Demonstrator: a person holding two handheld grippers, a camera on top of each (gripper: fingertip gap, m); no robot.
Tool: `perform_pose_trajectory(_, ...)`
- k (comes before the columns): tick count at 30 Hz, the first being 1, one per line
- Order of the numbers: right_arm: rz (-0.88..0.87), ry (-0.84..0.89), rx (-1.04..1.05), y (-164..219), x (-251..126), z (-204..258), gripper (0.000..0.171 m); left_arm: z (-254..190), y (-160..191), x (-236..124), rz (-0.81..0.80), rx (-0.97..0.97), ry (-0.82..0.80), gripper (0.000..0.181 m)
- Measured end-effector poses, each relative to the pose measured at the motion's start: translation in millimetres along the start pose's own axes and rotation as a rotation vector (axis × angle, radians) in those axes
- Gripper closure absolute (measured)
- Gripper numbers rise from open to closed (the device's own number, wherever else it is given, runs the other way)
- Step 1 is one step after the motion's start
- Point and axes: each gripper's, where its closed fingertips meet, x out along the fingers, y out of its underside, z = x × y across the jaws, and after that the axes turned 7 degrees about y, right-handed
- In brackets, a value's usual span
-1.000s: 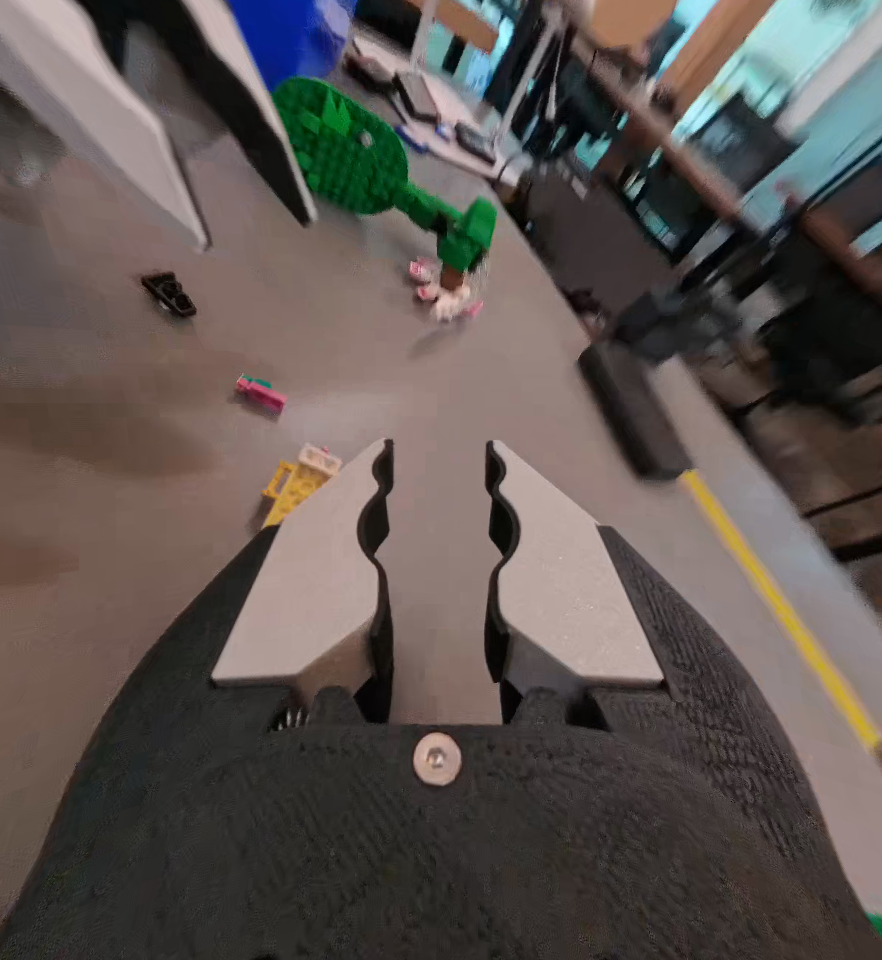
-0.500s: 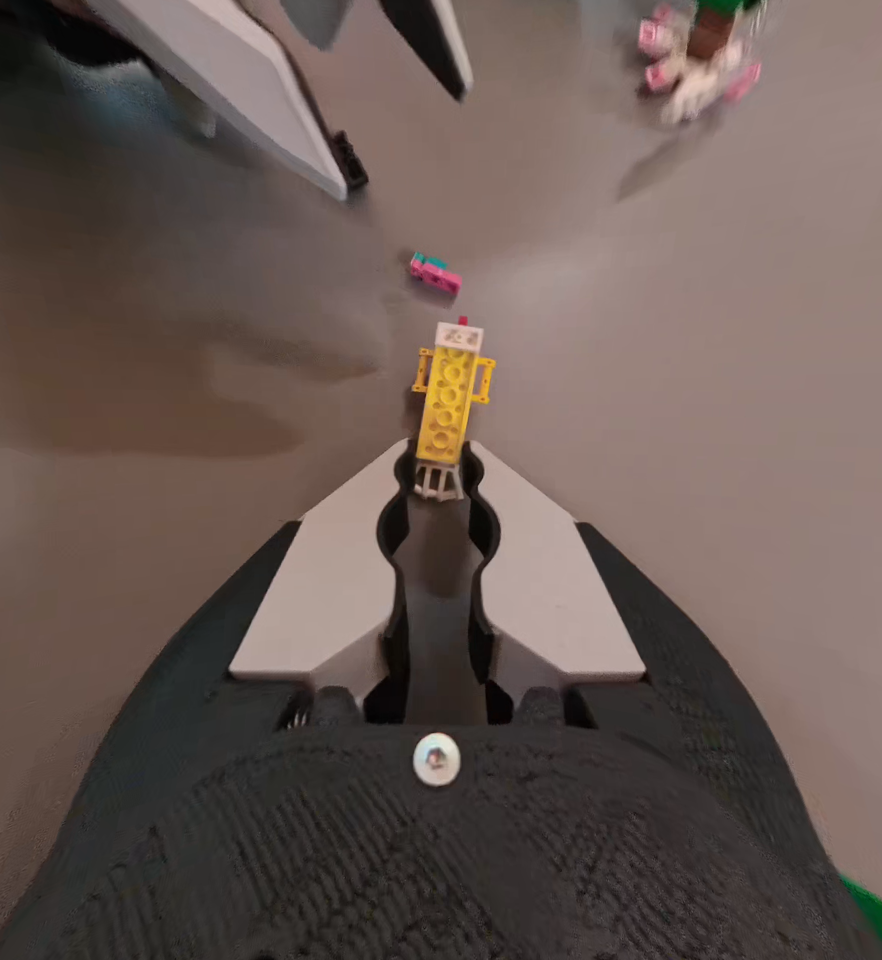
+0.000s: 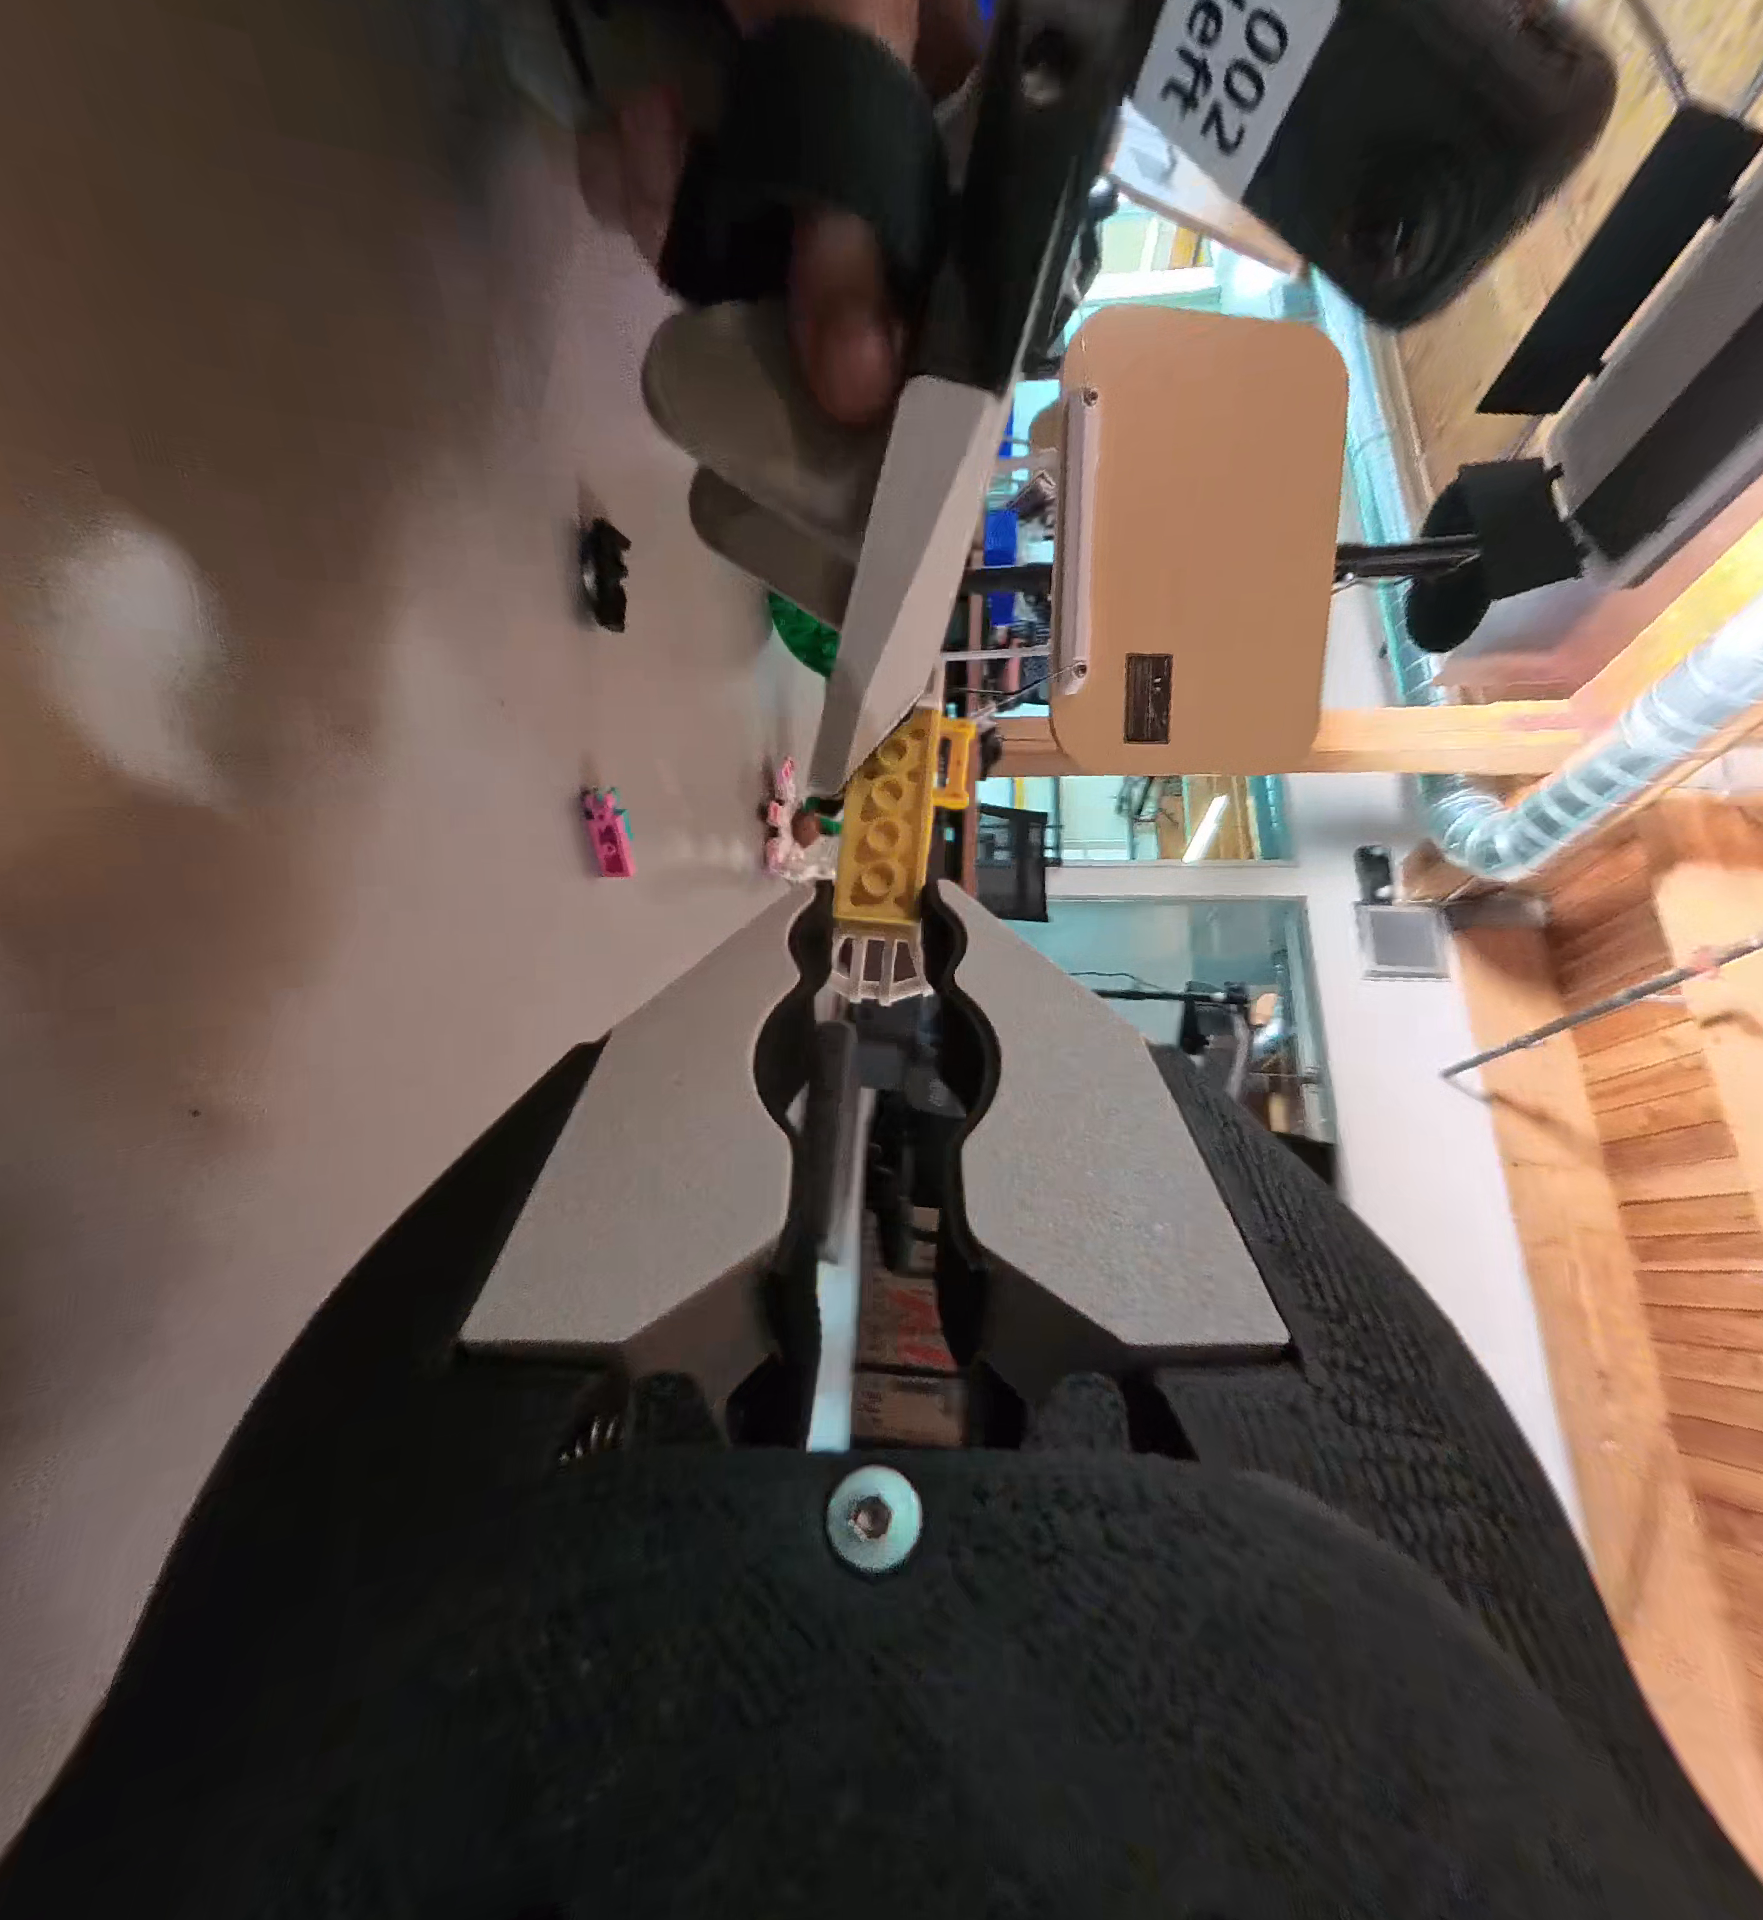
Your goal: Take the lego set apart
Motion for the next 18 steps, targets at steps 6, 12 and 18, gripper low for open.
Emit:
perform_pose_trajectory(6,0.018,-0.198,0.389,-2.4,-0.5,16.8,0.153,1.6,12.6,4.0,0.205,0.459,-0.178,0.167)
perform_pose_trajectory(12,0.052,-0.208,0.28,0.9,0.6,23.1,0.16,-1.5,16.2,7.3,0.198,0.377,-0.139,0.157)
perform_pose_trajectory(18,0.026,0.038,-0.186,0.5,2.3,4.2,0.16,-12.3,3.3,-0.2,0.015,-0.039,0.097,0.153)
